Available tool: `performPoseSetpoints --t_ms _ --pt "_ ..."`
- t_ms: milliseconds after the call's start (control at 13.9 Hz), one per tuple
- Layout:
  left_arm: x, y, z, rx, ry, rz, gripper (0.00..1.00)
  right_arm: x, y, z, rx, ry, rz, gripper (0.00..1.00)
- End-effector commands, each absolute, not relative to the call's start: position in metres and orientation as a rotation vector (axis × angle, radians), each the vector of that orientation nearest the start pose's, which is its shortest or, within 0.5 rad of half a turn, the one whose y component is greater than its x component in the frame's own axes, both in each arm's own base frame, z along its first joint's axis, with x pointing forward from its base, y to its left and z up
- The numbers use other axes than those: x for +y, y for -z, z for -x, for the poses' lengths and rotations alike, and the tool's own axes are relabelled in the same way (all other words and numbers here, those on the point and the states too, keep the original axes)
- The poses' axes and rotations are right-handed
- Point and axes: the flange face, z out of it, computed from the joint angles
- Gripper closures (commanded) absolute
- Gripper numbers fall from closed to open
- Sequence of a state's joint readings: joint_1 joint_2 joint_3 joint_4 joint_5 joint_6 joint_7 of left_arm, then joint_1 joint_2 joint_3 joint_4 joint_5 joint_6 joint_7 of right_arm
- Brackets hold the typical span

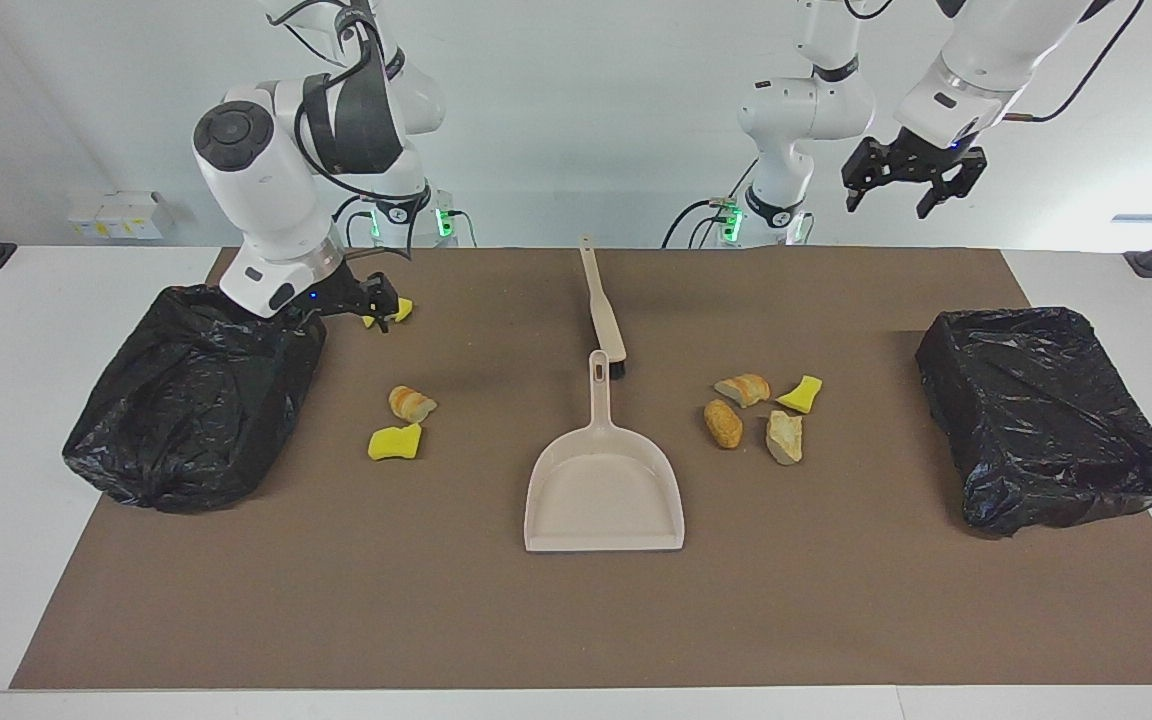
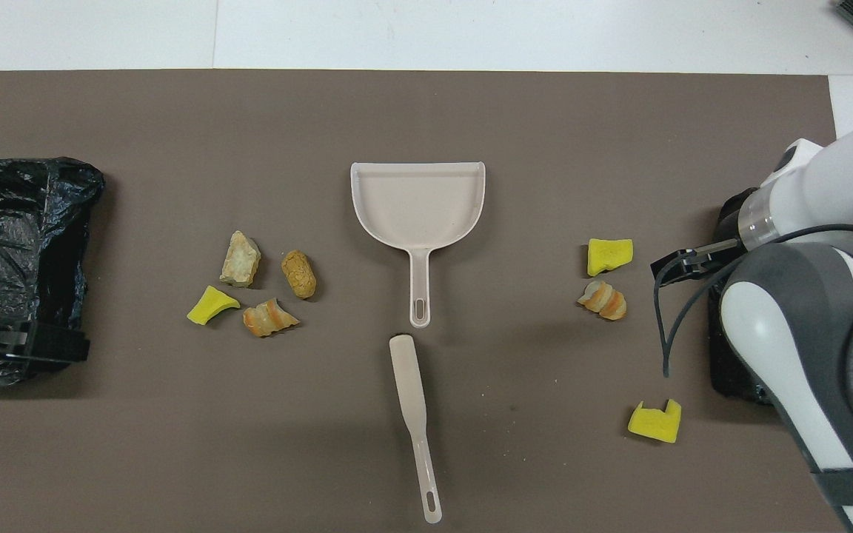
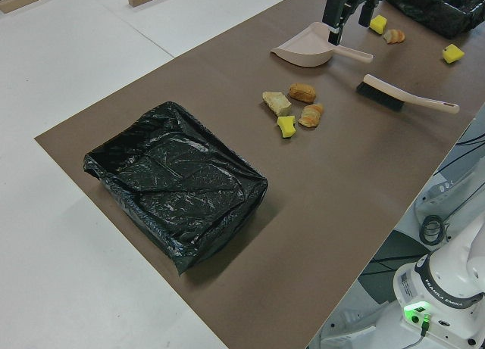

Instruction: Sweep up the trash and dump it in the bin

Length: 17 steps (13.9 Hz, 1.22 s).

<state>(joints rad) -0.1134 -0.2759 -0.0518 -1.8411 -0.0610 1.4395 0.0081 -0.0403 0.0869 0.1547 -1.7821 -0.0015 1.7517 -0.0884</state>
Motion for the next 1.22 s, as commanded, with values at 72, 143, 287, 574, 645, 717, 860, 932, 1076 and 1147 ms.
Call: performPoseSetpoints --t_ms 72,143,287,574,645,717,860,932,1076,1147 --pt "-0.110 -0.606 -0.406 0.296 -0.238 3.177 0.00 0.097 -0.472 -0.598 -0.387 -0.184 3.079 0.00" --pt "-0.125 -0.597 -0.401 0.301 -0.265 3.175 0.00 0.108 -0.473 -0.602 -0.342 -0.170 3.082 0.00" --pt "-0.163 -0.571 -0.390 0.270 -0.277 3.160 0.00 0.141 -0.475 -0.601 -0.249 -0.134 3.096 0.00" --pt "-0.227 -0.536 -0.369 0.190 -0.179 3.172 0.00 0.204 -0.458 -0.601 -0.279 -0.113 3.087 0.00" --pt "-0.242 -0.531 -0.363 0.167 -0.167 3.185 0.00 0.217 -0.452 -0.601 -0.273 -0.098 3.082 0.00" --pt "-0.257 -0.524 -0.356 0.159 -0.146 3.204 0.00 0.230 -0.446 -0.601 -0.255 -0.079 3.080 0.00" --pt "-0.275 -0.507 -0.344 0.168 -0.130 3.250 0.00 0.260 -0.431 -0.598 -0.214 -0.074 3.070 0.00" --pt "-0.285 -0.497 -0.340 0.186 -0.139 3.268 0.00 0.275 -0.430 -0.601 -0.161 -0.085 3.027 0.00" --pt "-0.296 -0.473 -0.326 0.206 -0.153 3.299 0.00 0.301 -0.419 -0.615 -0.067 -0.135 2.963 0.00" --pt "-0.298 -0.470 -0.322 0.208 -0.159 3.308 0.00 0.322 -0.410 -0.616 -0.050 -0.138 2.955 0.00"
